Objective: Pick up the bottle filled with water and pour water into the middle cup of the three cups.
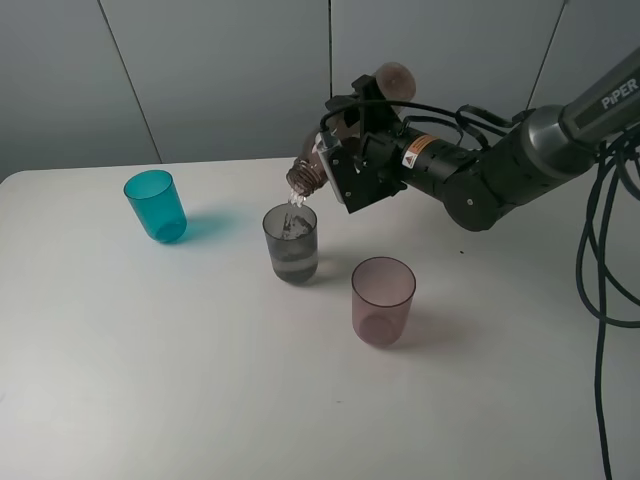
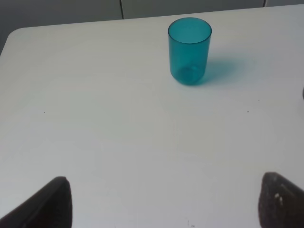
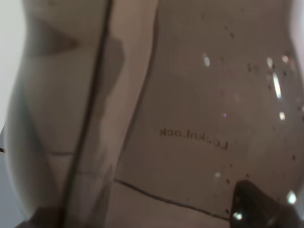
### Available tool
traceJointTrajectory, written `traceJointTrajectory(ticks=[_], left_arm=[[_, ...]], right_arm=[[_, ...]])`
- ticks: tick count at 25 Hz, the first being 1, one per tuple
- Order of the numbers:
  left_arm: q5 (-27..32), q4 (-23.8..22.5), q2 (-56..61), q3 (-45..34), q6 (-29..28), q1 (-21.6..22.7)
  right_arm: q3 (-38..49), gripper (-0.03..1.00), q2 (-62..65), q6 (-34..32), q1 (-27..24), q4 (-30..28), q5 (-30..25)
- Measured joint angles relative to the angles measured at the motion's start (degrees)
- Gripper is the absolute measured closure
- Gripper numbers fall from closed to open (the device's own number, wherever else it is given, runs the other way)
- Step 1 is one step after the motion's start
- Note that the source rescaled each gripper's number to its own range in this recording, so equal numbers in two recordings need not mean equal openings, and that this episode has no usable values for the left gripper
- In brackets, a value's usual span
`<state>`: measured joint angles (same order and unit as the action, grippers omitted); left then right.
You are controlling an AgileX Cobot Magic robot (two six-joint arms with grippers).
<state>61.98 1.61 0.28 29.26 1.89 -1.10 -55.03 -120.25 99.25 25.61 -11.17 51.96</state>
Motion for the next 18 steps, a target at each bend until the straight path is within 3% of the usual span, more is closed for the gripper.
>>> traceJointTrajectory(ticks=[13,18], left_arm=[[0.0,0.0,0.0,0.0,0.0,0.0],[0.0,0.0,0.0,0.0,0.0,0.0]], right_arm=[[0.0,0.97,0.0,4.3,0.0,-0.4,1.3],[0.0,0.97,0.0,4.6,0.0,-3.2,2.1]])
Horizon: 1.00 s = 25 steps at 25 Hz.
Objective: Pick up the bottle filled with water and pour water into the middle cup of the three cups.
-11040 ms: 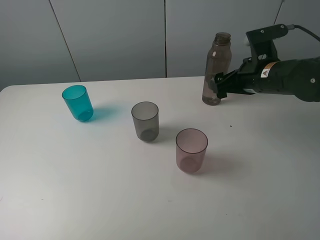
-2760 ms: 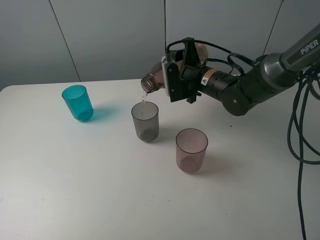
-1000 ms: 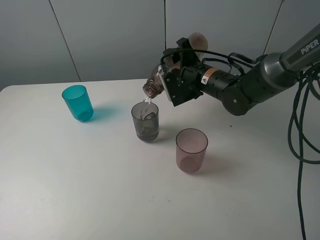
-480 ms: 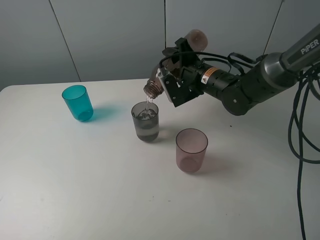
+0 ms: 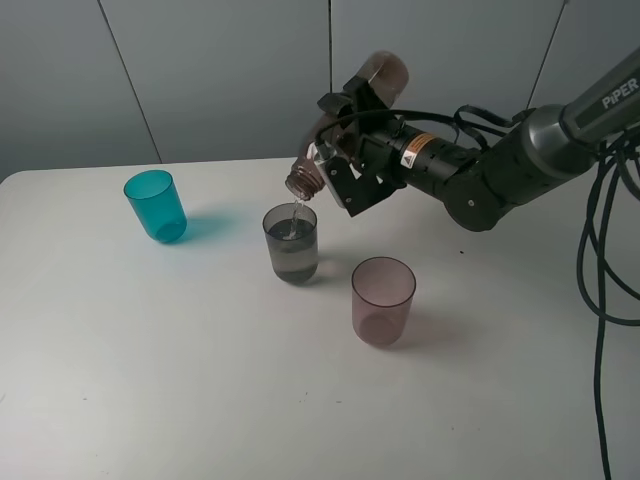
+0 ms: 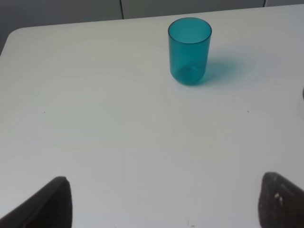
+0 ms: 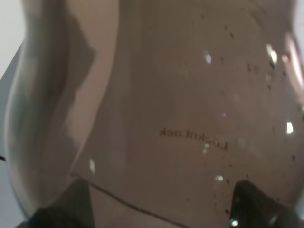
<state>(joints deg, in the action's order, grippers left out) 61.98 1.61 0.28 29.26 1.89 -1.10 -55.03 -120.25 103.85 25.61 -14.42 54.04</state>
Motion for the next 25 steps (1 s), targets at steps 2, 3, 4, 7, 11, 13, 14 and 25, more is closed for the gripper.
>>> traceJointTrajectory(ticks=[2,3,4,7,11,13,14,25], left_arm=[[0.0,0.0,0.0,0.0,0.0,0.0],[0.0,0.0,0.0,0.0,0.0,0.0],[0.0,0.0,0.0,0.0,0.0,0.0],[0.0,0.0,0.0,0.0,0.0,0.0],[0.0,0.0,0.0,0.0,0.0,0.0],[0.0,0.0,0.0,0.0,0.0,0.0],[0.0,0.0,0.0,0.0,0.0,0.0],[0.0,0.0,0.0,0.0,0.0,0.0]], right_arm=[[0.0,0.97,0.0,0.0,0.0,-1.3,0.0],[0.0,0.97,0.0,0.2,0.0,-1.8,0.0],[0.0,0.97,0.0,0.3,0.0,-2.3,0.1],[0.0,0.97,0.0,0.7,0.0,-2.9,0.2],[0.0,0.97,0.0,1.3,0.0,-2.9,0.3],[0.0,0.97,0.0,1.4,0.0,-2.9,0.4],[0.0,0.97,0.0,1.4,0.0,-2.9,0.4],[0.0,0.97,0.4,-24.3,0.0,-3.7,-6.5]])
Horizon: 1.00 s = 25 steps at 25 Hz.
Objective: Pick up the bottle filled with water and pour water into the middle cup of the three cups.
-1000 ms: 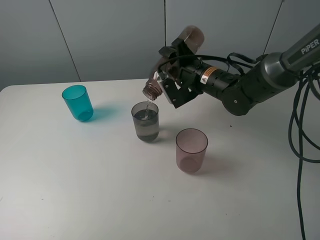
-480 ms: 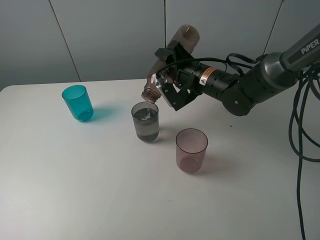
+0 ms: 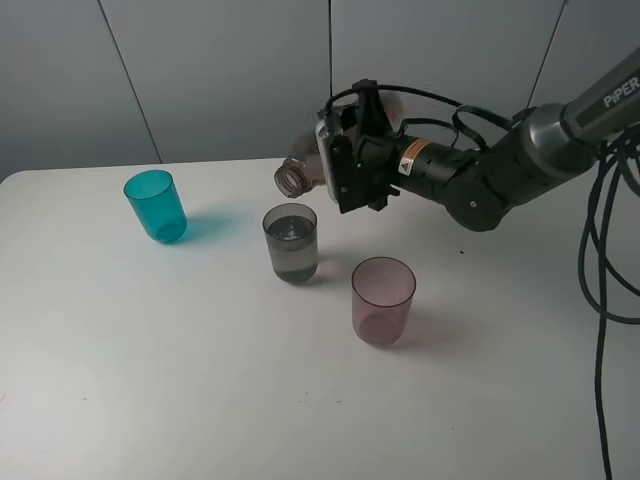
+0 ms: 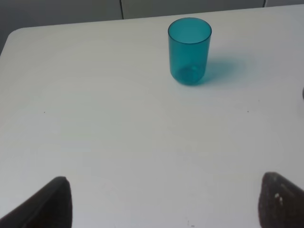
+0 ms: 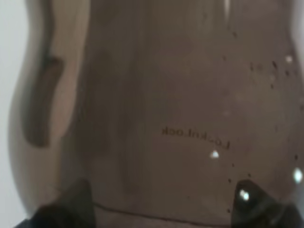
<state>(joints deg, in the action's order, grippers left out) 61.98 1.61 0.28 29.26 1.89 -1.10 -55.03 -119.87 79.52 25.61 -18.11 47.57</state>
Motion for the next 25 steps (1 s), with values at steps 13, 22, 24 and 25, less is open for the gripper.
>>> traceJointTrajectory(ticks=[13,22,24,25], left_arm=[[0.0,0.0,0.0,0.0,0.0,0.0],[0.0,0.0,0.0,0.0,-0.2,0.0],[0.0,0.0,0.0,0.0,-0.2,0.0],[0.0,0.0,0.0,0.0,-0.2,0.0]], right_arm=[[0.0,0.97,1.5,-67.8,-6.4,-5.1,-5.2],[0.0,0.97,0.2,-87.0,-12.0,-5.3,4.2],[-0.1,0.97,-1.2,-88.6,-12.8,-5.5,6.9],[-0.3,0.97,-2.1,-89.1,-13.1,-5.8,7.7]])
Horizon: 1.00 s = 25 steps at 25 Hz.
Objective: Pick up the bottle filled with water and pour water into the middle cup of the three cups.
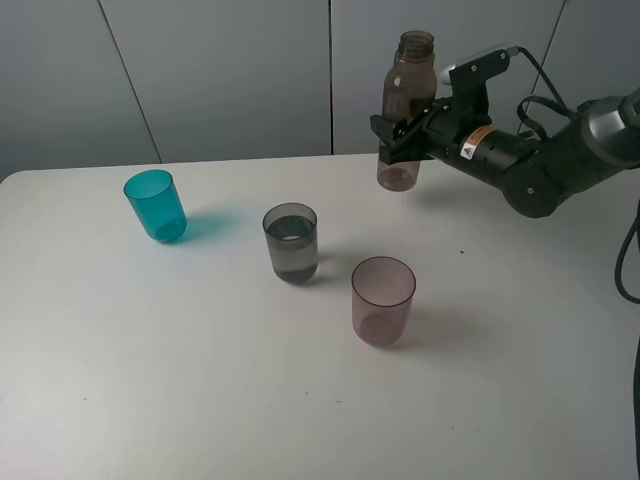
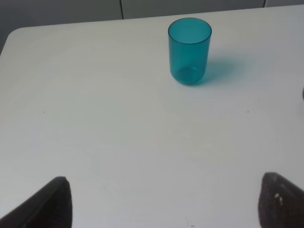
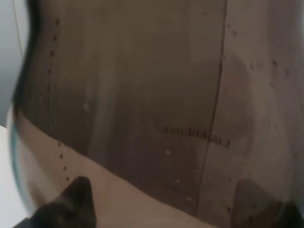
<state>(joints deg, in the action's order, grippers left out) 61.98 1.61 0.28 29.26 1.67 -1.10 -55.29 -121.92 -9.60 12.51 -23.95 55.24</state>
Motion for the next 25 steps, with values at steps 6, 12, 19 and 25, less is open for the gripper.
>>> traceJointTrajectory(ticks=[6,12,19,25], left_arm=[[0.0,0.0,0.0,0.0,0.0,0.0],[0.0,0.0,0.0,0.0,0.0,0.0],[0.0,0.0,0.0,0.0,0.0,0.0],[0.0,0.0,0.0,0.0,0.0,0.0]], right_arm=[[-1.9,0.97,-3.4,-2.5,-0.5,-0.9,0.0],[-2.2,0.97,-4.3,-3.3,-0.5,-1.0,0.1],[-2.2,0.97,-6.7,-3.1,-0.5,-1.4,-0.1],[-2.3,0.97,-6.7,-2.9,-0.5,-2.0,-0.2]])
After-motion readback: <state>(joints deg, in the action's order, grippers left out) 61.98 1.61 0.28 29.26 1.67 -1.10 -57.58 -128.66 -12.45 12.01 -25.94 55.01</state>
